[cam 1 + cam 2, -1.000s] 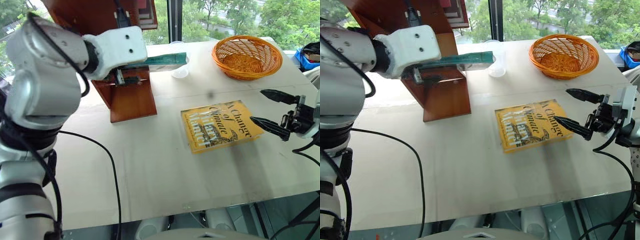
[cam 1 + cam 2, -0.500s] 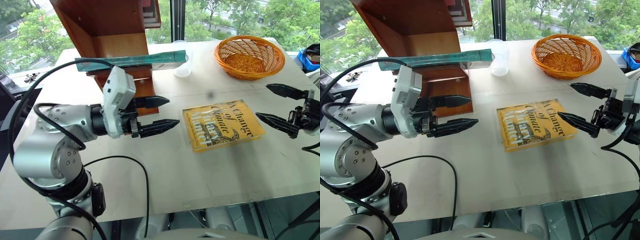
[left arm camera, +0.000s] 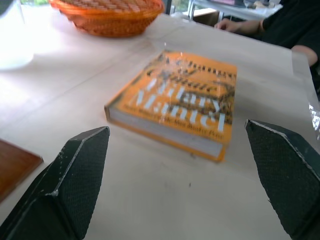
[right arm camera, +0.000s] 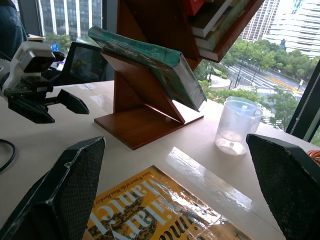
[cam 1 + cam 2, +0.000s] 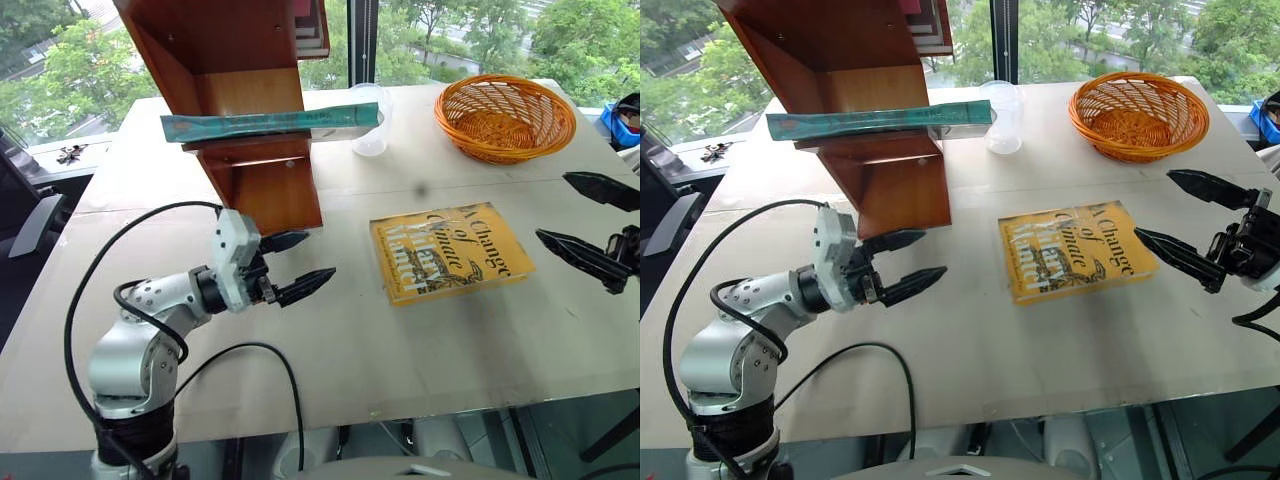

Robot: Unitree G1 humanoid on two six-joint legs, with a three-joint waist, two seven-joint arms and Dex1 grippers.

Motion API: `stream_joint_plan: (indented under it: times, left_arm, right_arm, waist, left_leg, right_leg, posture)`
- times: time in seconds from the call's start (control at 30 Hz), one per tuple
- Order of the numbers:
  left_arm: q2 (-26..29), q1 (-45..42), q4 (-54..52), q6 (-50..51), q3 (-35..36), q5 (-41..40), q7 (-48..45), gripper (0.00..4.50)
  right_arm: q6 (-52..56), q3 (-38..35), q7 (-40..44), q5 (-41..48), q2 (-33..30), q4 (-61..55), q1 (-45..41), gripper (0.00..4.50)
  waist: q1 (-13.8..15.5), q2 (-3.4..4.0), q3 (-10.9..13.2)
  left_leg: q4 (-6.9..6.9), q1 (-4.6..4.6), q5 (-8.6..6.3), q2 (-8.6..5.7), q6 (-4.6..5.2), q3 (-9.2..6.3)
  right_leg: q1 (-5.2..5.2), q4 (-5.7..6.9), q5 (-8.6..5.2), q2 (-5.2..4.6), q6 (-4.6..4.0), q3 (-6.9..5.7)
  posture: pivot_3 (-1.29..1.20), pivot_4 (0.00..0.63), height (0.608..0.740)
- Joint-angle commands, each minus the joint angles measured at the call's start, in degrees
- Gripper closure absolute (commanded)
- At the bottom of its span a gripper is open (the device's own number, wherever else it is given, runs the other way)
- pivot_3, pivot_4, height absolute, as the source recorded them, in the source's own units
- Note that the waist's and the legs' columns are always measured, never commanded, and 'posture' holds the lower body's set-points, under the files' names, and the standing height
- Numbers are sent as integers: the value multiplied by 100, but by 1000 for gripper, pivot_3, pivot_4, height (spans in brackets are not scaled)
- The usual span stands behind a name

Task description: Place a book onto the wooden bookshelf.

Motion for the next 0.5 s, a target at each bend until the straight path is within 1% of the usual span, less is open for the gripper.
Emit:
stream_joint_plan:
  times: [0.03,0.17,0.23,0.33,0.4,0.5]
  left_arm:
    - [181,167,219,-637,-50,29,60,29]
    - [629,618,583,-1093,125,-36,-186,29]
    - [892,881,731,-1284,234,-63,-318,29]
    - [1177,1125,912,-1412,258,-140,-474,29]
    - [1298,1244,1053,-1503,206,-155,-558,29]
    - [1360,1295,1154,-1586,70,-147,-568,29]
  right_arm:
    - [1,-378,-47,98,-54,-245,220,0]
    - [-89,-905,158,-463,-36,-239,1475,0]
    - [-225,-1271,280,-825,60,-79,2260,0]
    - [-399,-1592,431,-1132,212,91,3069,0]
    - [-489,-1707,466,-1198,314,175,3360,0]
    - [-523,-1691,406,-1191,396,181,3433,0]
  waist:
    - [0,0,0]
    - [34,2,-3]
    - [53,5,-5]
    - [53,14,-10]
    - [42,23,-15]
    - [-1,25,-16]
  left_leg:
    - [-3,0,0,0,0,0]
    - [-7,-4,-2,2,4,-5]
    - [-19,-5,-4,1,6,-3]
    - [-39,-4,-6,1,9,1]
    - [-45,1,-10,2,17,1]
    - [-59,25,-21,3,35,9]
  right_leg:
    - [-1,-1,0,-2,0,1]
    - [0,-10,0,-1,0,-7]
    - [-1,-21,-1,-2,0,-6]
    - [-1,-39,-1,3,0,-2]
    - [6,-50,0,0,0,-1]
    - [26,-62,-1,-5,1,10]
  posture:
    - [0,150,740]
    - [0,150,740]
    - [0,150,740]
    - [0,150,740]
    - [0,150,740]
    - [0,150,740]
